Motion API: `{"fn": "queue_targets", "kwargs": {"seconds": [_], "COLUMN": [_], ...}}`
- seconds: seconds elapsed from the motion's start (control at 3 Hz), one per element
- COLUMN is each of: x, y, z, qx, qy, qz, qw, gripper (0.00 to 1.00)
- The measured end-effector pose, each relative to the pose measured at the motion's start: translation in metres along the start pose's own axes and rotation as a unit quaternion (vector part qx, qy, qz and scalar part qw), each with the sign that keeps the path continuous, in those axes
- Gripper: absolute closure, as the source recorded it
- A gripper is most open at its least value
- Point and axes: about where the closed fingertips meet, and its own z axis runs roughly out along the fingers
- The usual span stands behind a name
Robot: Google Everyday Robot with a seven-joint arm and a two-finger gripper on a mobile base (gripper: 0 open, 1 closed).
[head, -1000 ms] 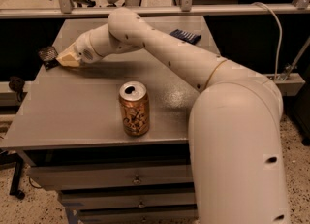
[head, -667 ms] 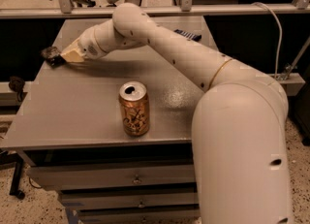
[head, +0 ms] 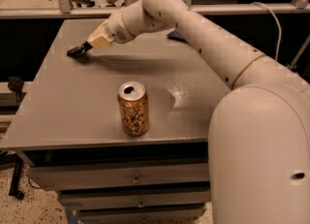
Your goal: Move rxbar chocolate near orange can
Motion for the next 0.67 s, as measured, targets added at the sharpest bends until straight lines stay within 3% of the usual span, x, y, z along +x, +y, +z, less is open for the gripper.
{"fn": "queue_targets", "kwargs": {"seconds": [0.67], "x": [0.059], "y": [0.016], "z": [-0.111], "qx": [-0.037], "qy": [0.067], "qz": [-0.038], "qw": [0.9963], "gripper": [1.00]}}
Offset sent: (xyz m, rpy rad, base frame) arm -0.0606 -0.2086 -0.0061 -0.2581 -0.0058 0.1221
